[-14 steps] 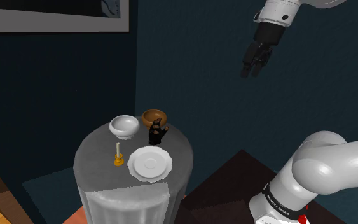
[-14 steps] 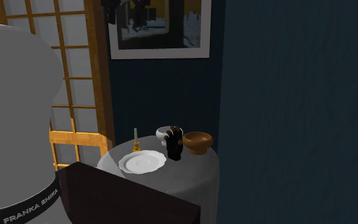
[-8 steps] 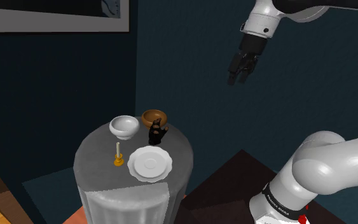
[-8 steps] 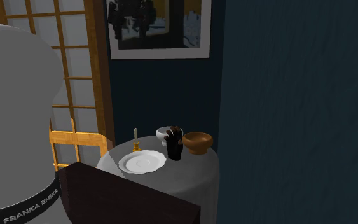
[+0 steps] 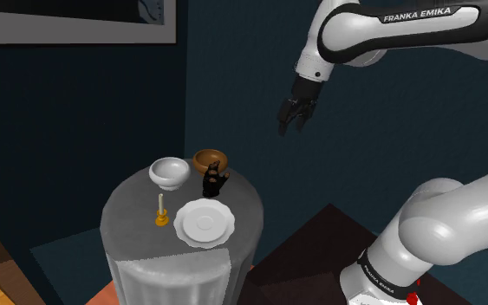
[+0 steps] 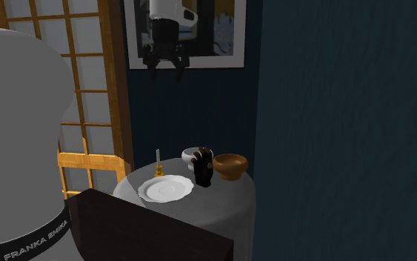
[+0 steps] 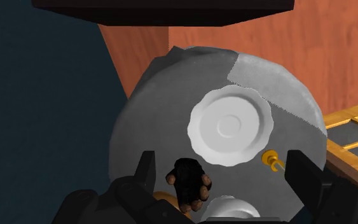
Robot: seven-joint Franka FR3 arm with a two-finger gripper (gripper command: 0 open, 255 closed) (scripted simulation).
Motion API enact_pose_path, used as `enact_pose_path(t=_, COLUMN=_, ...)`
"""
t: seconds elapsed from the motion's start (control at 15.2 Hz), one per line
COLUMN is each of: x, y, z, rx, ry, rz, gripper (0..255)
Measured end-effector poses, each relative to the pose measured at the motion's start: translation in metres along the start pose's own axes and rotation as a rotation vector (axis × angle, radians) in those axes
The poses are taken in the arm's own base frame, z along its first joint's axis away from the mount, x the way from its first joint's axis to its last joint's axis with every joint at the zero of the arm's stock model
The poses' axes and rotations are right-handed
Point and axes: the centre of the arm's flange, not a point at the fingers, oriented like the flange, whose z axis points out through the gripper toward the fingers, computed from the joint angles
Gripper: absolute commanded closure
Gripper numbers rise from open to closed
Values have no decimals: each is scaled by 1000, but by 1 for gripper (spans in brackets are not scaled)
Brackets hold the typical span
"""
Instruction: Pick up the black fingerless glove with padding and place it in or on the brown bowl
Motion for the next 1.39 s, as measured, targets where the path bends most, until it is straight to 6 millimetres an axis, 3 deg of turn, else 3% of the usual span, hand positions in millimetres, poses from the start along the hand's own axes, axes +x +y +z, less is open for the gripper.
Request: enact_pose_path(t=1.39, x=171, y=-26, z=210, rx=-35, ry=36, rz=6, gripper=0)
